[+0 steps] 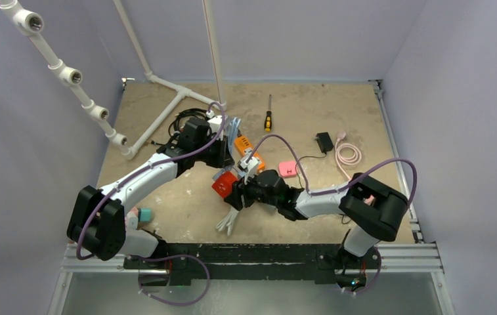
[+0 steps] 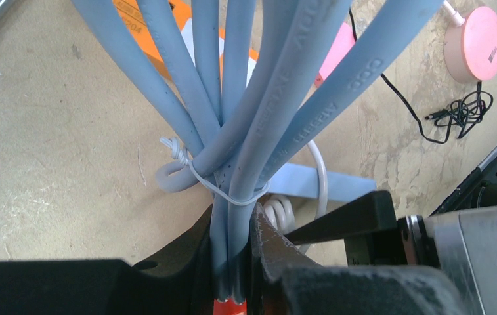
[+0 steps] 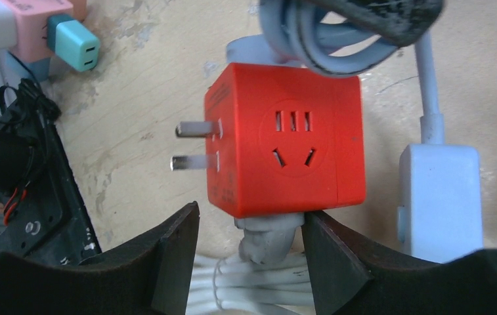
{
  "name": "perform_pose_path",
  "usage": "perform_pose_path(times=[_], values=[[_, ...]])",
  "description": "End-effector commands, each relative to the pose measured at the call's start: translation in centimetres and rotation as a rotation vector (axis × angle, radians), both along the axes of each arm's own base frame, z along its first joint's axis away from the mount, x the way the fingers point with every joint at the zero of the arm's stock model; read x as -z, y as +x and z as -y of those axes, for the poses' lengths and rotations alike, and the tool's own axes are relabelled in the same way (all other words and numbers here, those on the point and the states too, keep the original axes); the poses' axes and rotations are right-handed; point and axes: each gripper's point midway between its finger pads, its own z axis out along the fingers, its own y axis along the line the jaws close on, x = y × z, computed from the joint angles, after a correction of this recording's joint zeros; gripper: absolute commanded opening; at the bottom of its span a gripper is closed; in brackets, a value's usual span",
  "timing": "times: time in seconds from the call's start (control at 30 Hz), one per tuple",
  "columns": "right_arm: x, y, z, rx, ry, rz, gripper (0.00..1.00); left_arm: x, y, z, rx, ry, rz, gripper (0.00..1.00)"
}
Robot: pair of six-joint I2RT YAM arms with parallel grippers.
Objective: Pull the plug off the socket
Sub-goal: Remove the plug from the socket.
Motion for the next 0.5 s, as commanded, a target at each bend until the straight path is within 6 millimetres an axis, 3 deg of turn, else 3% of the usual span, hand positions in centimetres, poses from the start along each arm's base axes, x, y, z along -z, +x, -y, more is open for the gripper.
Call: perform_pose_path(times=[0.0,0.2,0.37,0.47], values=[[1.5,-2.3,-1.0,-0.086,-0.03,-0.041,0.59,-5.0,2.3,1.3,0.009,-0.09,0.173,0.0],[3.0,-1.0,-0.6,0.006,-0.087,-0.05,0.46,-4.8,2.4,1.3,0.008,-0.087,0.168,0.0],[3.7,-0.6,0.0,0.067,-0.099,-0.064,0.23,-4.8,2.4,1.3,0.008,-0.087,0.168,0.0],[3.1,-0.5,0.1,0.099,-0.063,-0.079,0.07,-4.8,2.3,1.4,0.011,-0.09,0.166,0.0]])
